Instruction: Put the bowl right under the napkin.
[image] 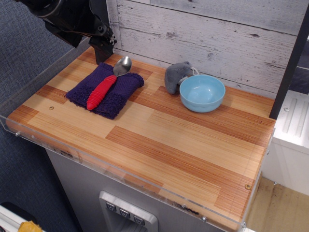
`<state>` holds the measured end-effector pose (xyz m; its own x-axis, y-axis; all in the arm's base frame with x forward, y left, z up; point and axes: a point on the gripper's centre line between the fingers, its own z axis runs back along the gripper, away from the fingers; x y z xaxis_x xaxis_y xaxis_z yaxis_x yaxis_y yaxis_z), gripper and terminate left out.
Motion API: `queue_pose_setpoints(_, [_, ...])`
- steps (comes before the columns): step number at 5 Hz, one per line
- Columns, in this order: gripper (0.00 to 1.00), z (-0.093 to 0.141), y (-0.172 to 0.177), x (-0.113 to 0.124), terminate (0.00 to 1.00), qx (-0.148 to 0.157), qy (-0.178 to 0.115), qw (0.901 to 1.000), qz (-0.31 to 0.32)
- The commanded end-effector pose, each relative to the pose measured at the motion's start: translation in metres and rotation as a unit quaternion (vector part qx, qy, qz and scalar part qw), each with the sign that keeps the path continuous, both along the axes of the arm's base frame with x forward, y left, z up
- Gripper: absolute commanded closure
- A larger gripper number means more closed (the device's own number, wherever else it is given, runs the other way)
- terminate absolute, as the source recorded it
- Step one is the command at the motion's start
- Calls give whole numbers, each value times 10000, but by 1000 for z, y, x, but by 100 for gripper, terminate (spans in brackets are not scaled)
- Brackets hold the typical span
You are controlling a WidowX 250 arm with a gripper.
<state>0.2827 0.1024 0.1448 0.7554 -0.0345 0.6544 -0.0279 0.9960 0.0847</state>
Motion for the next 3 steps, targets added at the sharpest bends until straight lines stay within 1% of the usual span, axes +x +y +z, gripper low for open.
queue_pose_setpoints(1, [0, 0, 0, 0, 0, 0, 0, 10000, 0])
queue_pose_setpoints(2, [0, -3, 10, -7, 0, 65, -7, 9999, 127])
queue_pose_setpoints(3, [0, 6, 49, -9, 0, 15, -268, 9963, 815])
